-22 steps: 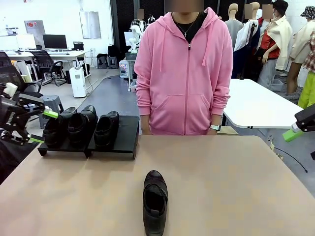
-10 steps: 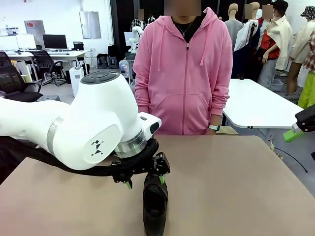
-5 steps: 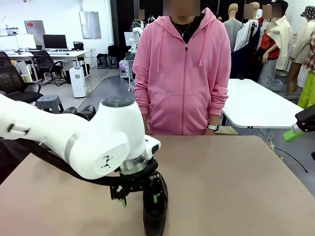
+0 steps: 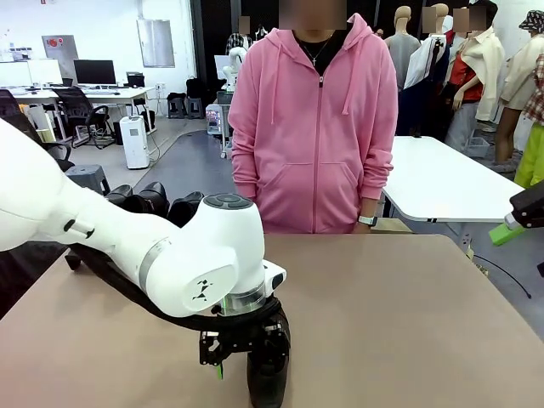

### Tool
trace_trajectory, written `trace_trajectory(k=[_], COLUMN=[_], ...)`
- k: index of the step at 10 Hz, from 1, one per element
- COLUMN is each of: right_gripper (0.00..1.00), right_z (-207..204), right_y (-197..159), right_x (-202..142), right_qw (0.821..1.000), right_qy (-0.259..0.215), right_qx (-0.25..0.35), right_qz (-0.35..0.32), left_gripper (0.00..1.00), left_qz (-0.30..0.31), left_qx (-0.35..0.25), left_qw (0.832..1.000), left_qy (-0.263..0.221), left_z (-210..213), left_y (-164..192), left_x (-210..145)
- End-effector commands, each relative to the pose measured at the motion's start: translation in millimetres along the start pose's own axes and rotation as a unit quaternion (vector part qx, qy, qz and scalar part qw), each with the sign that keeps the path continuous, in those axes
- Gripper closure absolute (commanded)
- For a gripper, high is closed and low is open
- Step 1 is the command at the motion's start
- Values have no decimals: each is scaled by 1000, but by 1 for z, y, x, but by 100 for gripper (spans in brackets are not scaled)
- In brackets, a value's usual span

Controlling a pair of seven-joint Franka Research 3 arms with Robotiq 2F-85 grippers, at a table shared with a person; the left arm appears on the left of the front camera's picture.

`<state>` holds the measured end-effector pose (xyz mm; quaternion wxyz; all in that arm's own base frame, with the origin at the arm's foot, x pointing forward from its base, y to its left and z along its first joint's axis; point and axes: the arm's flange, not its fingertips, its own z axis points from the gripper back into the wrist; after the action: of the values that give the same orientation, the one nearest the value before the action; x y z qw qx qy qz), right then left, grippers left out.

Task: Organize the shoes by placing them on the stand.
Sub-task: Place the Shoe from the middle of the table onto the Shoes Stand.

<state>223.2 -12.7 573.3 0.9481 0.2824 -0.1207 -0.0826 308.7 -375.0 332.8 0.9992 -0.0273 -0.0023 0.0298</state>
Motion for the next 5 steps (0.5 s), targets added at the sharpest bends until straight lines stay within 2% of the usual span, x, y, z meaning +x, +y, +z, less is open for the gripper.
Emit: trace_trajectory(k=[1, 2, 5], right_gripper=[0, 0, 0], right_z=[3, 3, 3], right_y=[0, 0, 0], right_x=[1, 1, 1], right_qw=[1000, 1000, 1000], right_qy=[2, 2, 2], right_qx=[14, 14, 14], right_qz=[11, 11, 11], left_gripper=[86, 100, 100], left_qz=[3, 4, 0], left_qx=[6, 7, 1], left_qw=[1000, 1000, 1000], left_qy=[-2, -2, -1], left_z=[4, 3, 1], left_y=[-6, -6, -4], left_x=[0, 0, -2])
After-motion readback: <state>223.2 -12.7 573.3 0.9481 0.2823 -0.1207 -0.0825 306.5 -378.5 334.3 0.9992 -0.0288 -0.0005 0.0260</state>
